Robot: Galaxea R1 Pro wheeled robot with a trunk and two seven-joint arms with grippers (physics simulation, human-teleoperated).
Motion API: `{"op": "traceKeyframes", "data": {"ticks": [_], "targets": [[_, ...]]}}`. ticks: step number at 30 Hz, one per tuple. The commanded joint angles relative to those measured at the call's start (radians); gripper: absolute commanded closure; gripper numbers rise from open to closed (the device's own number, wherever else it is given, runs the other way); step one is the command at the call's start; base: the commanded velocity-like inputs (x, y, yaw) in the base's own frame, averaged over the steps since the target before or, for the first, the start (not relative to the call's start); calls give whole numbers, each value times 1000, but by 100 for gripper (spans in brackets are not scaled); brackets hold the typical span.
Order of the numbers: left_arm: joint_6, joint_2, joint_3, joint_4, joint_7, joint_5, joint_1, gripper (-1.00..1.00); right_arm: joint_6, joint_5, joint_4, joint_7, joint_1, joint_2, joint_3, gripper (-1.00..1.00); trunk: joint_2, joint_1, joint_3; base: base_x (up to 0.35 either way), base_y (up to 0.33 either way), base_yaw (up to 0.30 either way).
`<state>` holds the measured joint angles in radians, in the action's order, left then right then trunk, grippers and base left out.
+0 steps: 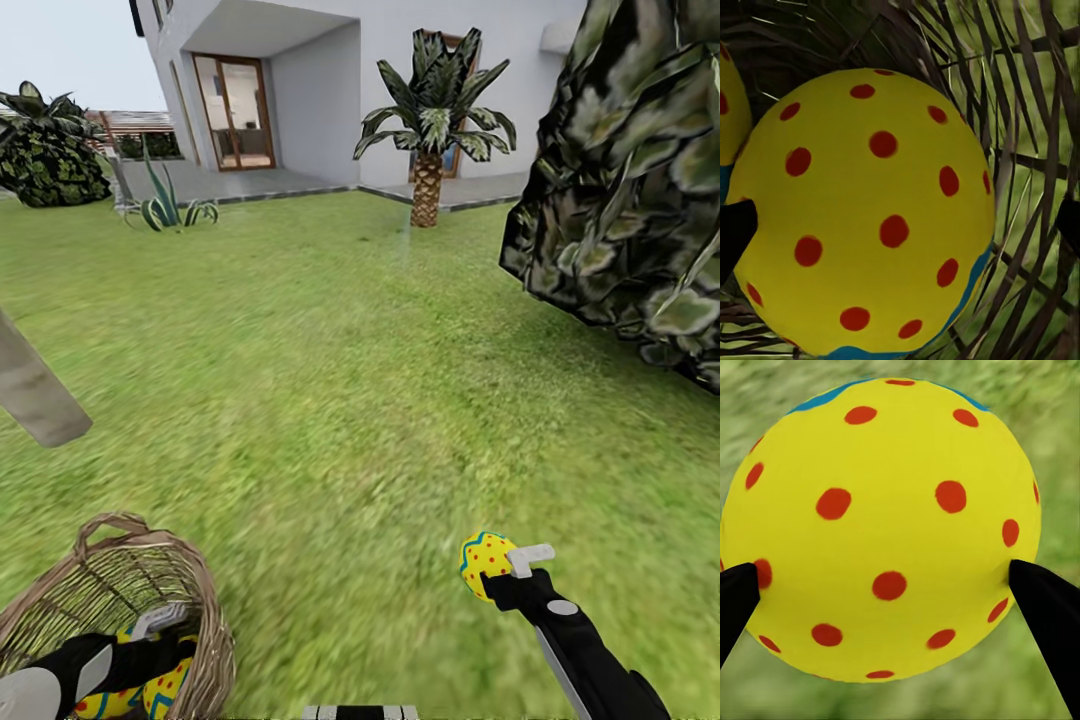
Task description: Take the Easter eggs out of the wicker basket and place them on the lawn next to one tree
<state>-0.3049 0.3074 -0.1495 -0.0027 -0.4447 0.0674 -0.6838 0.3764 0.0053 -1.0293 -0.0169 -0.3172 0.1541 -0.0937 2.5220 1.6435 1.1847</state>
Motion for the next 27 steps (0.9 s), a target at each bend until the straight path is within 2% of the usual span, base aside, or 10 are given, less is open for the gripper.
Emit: {"op": "traceKeyframes", "data": {"ticks": [1,8,19,20,22,24,27], "targets": [[-10,1,-5,0,-1,19,0,-100,5,1,-2,-2,0,1,-1,100,1,0,5,0,0,0],[-10,4,-4,0,-2,31,0,-100,8,1,-2,-3,0,1,-1,100,2,3,32,0,0,0],[-9,4,-4,0,-2,31,0,-100,9,1,-2,-3,0,-1,-3,100,2,3,32,0,0,0],[-8,3,-4,0,-2,31,0,100,9,1,-2,-3,0,-1,-3,100,2,3,32,0,0,0],[-8,3,-4,0,0,31,0,100,9,1,-2,-3,0,0,-11,100,2,3,32,0,0,0],[-8,2,-4,0,0,31,0,100,7,1,-2,-2,0,1,-41,100,2,3,32,0,0,0],[-8,1,-4,0,-1,31,0,100,7,1,-3,-3,0,1,-46,100,2,3,32,0,0,0]]}}
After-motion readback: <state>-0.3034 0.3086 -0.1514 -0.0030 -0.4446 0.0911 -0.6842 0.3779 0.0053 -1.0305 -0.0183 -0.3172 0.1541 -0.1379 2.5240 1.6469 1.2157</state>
